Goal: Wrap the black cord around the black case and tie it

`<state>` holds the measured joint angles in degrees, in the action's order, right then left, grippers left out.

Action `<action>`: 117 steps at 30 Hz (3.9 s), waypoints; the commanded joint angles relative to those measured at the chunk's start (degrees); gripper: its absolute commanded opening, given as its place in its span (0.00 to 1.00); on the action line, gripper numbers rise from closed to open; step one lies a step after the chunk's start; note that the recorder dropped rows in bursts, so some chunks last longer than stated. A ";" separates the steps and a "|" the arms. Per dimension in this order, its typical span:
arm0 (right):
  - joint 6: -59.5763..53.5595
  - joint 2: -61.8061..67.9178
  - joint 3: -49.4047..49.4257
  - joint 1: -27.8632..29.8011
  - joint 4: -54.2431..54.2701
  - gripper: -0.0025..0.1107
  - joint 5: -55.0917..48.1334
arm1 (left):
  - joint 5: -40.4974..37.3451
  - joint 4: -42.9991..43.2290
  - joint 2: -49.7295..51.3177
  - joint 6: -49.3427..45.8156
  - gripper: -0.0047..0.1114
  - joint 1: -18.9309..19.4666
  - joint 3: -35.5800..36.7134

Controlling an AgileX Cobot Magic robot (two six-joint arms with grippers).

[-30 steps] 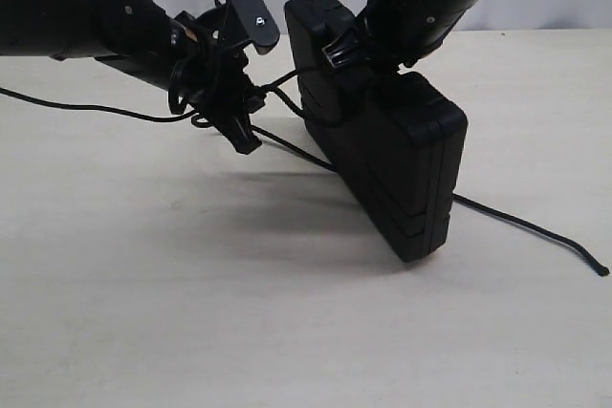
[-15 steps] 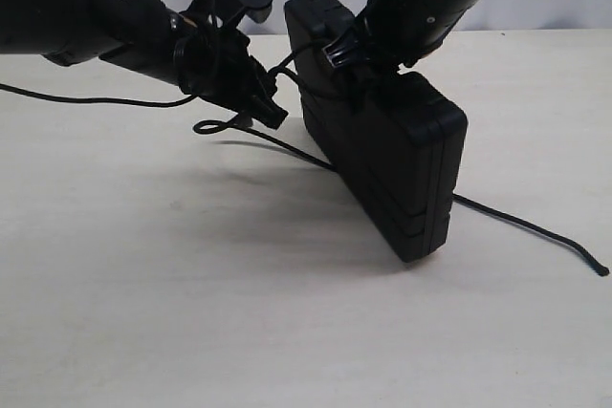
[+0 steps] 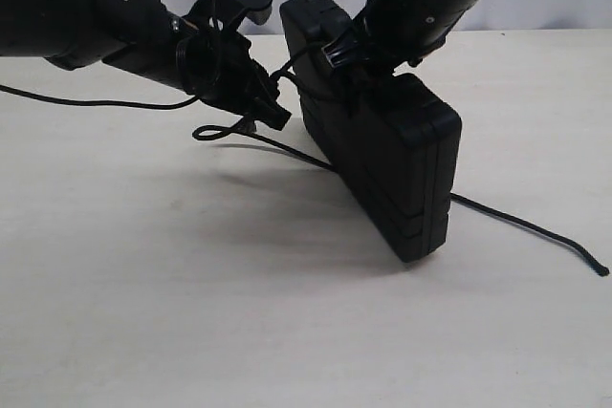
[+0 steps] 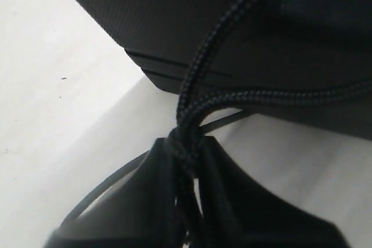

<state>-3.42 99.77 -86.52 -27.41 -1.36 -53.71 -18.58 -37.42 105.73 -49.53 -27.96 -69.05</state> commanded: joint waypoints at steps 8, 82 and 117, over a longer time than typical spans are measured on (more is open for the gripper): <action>-0.84 -1.94 -0.03 0.29 0.68 0.48 0.37 | -0.70 1.38 0.10 0.32 0.04 0.23 0.22; -3.46 -1.24 0.21 0.18 5.28 0.48 1.17 | -34.85 19.18 -0.84 23.04 0.04 0.23 -10.14; -4.81 -1.24 0.21 -0.05 6.74 0.48 0.96 | -32.62 17.81 1.30 26.83 0.04 0.27 -12.46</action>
<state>-7.69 98.62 -86.52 -27.41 4.90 -52.79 -50.40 -24.09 107.00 -25.64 -27.96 -80.98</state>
